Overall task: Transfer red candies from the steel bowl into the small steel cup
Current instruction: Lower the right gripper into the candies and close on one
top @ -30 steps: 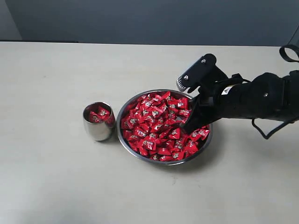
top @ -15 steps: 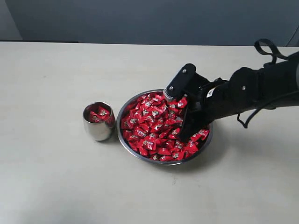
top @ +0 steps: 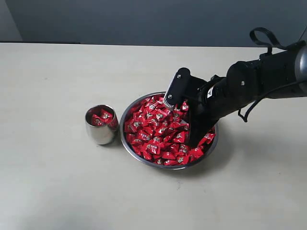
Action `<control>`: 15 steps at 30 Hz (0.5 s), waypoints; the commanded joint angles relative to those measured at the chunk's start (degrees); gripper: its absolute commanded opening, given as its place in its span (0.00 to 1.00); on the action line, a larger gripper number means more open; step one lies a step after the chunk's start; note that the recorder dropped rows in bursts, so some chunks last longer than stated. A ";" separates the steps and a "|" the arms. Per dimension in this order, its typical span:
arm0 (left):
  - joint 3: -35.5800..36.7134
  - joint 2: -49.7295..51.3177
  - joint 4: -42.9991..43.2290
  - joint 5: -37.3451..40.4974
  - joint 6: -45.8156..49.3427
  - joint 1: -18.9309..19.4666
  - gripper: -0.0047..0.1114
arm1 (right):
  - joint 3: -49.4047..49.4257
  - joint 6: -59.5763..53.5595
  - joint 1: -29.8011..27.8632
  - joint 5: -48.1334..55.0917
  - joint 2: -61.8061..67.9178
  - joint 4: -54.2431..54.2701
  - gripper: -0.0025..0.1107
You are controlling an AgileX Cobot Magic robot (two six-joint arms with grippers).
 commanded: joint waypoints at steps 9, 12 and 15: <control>0.22 -0.26 -0.16 -0.11 -0.09 0.03 0.04 | -0.28 -0.23 2.98 0.14 0.09 0.82 0.02; 0.22 -0.26 -0.16 -0.11 -0.09 0.03 0.04 | -0.28 0.00 3.08 1.20 0.09 0.84 0.02; 0.22 -0.26 -0.16 -0.11 -0.09 0.03 0.04 | -0.28 0.00 3.08 1.53 0.09 1.35 0.02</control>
